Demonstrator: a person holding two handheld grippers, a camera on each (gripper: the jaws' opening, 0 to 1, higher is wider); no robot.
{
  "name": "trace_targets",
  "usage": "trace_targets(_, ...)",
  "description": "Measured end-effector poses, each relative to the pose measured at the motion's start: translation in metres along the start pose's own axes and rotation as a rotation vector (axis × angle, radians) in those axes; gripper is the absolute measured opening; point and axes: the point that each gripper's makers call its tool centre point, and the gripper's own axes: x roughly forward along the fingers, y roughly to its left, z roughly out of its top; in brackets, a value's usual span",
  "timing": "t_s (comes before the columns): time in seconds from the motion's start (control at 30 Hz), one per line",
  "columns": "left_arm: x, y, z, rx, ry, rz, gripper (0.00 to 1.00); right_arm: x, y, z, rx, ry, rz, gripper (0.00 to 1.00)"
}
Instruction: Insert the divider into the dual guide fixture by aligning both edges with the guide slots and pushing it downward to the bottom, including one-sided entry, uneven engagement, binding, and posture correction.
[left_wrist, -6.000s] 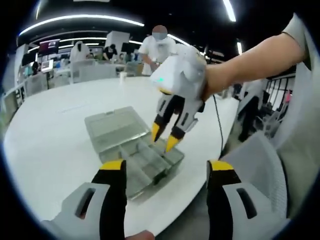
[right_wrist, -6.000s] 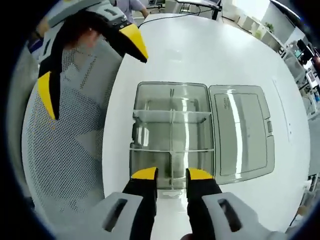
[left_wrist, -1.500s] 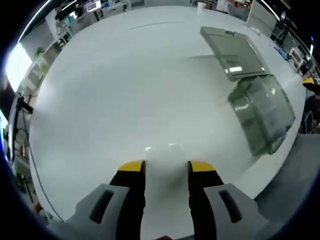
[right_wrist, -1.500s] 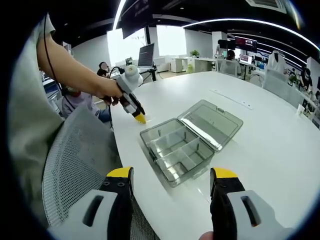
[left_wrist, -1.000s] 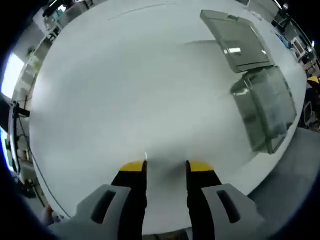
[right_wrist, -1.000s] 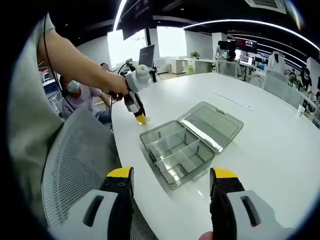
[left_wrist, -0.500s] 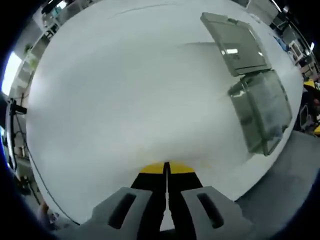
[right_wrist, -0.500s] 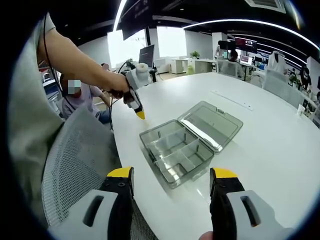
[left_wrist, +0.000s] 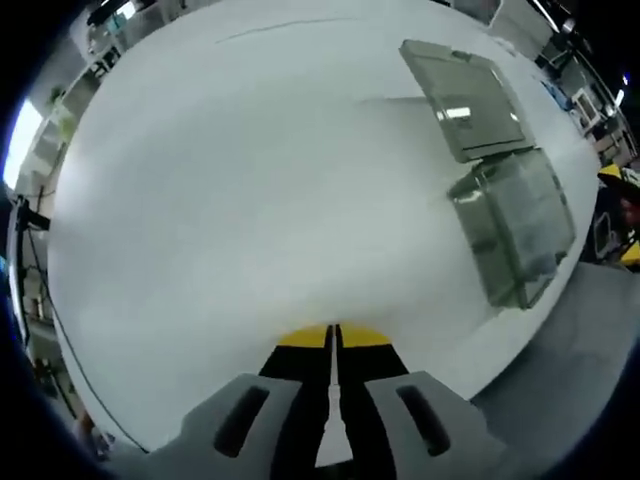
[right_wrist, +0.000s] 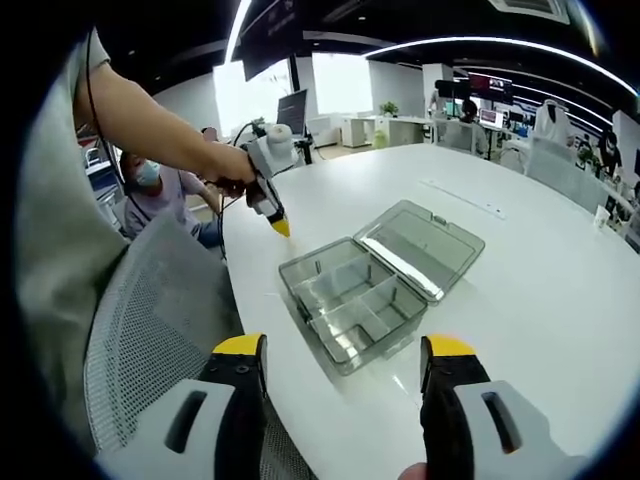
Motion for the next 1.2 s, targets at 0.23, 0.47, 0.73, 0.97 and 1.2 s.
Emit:
trace_targets(0.23, -0.004, -0.021, 0.000, 0.032, -0.019, -0.047, 0.06, 0.002, 0.000, 0.003, -0.007, 0.001, 0.005, 0.60)
trace_targets(0.47, -0.008, -0.052, -0.003, 0.101, -0.041, -0.097, 0.10, 0.003, 0.001, 0.003, -0.010, 0.001, 0.009, 0.60)
trace_targets(0.73, -0.015, -0.079, -0.012, 0.186, -0.054, -0.135, 0.16, 0.002, 0.003, 0.003, -0.011, 0.000, 0.009, 0.60)
trace_targets(0.97, -0.021, -0.105, -0.016, 0.227, -0.070, -0.175, 0.20, 0.002, 0.003, 0.003, -0.011, -0.002, 0.010, 0.60)
trace_targets(1.2, -0.022, -0.130, -0.018, 0.288, -0.088, -0.187, 0.30, 0.002, 0.003, 0.004, -0.011, -0.007, 0.009, 0.60)
